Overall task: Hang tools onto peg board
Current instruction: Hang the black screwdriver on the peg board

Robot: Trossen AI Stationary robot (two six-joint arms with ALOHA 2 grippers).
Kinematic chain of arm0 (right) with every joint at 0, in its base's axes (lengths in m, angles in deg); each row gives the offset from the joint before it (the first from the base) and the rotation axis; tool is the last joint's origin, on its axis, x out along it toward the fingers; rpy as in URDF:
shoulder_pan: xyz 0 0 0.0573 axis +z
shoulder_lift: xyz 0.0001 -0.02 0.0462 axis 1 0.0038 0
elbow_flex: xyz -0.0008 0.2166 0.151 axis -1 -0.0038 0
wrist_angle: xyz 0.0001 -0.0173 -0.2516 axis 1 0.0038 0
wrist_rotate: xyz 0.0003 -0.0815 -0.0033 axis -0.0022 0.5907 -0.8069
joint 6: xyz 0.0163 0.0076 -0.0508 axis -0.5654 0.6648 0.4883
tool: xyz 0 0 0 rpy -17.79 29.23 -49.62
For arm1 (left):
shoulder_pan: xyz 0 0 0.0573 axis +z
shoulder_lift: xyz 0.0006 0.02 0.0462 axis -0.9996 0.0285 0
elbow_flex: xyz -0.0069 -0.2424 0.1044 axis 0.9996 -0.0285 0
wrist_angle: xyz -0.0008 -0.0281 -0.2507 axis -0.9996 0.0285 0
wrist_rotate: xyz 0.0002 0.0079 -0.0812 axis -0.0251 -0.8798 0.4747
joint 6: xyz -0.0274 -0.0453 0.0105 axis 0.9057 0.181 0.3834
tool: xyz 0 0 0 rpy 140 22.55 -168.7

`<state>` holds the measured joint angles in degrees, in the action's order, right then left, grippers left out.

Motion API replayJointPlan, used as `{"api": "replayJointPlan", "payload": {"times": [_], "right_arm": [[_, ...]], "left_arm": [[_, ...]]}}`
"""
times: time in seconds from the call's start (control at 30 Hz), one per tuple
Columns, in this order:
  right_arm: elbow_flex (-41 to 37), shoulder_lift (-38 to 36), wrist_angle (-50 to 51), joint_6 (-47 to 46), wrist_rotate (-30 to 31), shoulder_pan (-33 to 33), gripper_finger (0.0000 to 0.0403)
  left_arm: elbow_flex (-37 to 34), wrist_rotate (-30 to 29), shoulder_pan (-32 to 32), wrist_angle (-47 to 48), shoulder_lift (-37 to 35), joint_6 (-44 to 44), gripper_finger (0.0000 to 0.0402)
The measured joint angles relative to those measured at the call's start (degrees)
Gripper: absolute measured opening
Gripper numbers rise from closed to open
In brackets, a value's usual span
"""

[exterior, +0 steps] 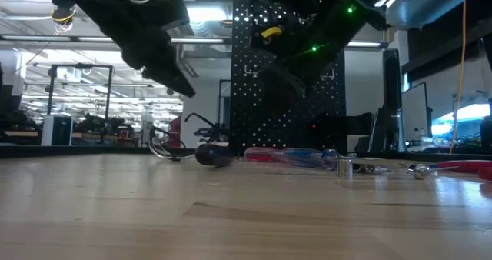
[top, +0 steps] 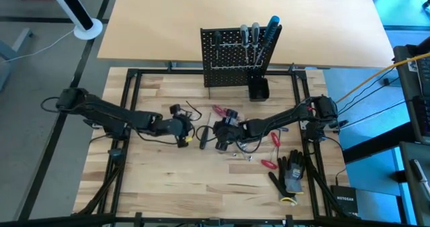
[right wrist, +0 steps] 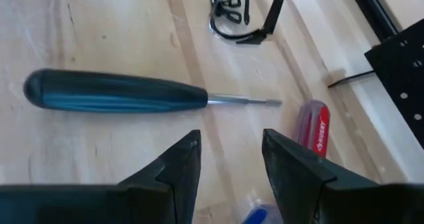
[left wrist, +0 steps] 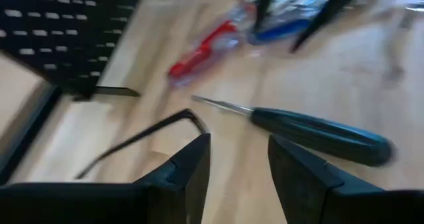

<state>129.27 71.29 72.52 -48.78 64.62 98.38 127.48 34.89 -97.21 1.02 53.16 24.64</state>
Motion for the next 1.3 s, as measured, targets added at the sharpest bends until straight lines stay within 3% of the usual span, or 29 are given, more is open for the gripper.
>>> {"api": "replayJointPlan", "payload": {"times": [0.17, 0.33, 0.7, 1.0, 1.3], "right_arm": [[0.00, 0.00, -1.93, 0.72, -0.05, 0.00, 0.0163], [0.00, -0.02, -3.46, 2.55, -2.69, -0.01, 0.0163], [0.00, 4.65, -4.75, 3.01, -6.05, -0.48, 0.0163], [0.01, 7.04, -6.80, 3.05, -11.72, -2.38, 0.0163], [0.15, 7.50, -9.28, 5.66, -12.95, -2.25, 0.0163]], "left_arm": [[-2.27, 7.23, -0.01, -4.77, 2.83, -1.55, 0.0141], [-3.69, 7.99, 0.89, -7.96, 8.66, -3.09, 0.0141], [-3.52, 15.83, 2.26, -16.14, 18.31, -4.22, 0.0141], [-3.01, 20.34, 2.21, -22.61, 19.22, -4.29, 0.0141], [-2.97, 21.88, 1.68, -27.78, 19.17, -7.68, 0.0141]]}}
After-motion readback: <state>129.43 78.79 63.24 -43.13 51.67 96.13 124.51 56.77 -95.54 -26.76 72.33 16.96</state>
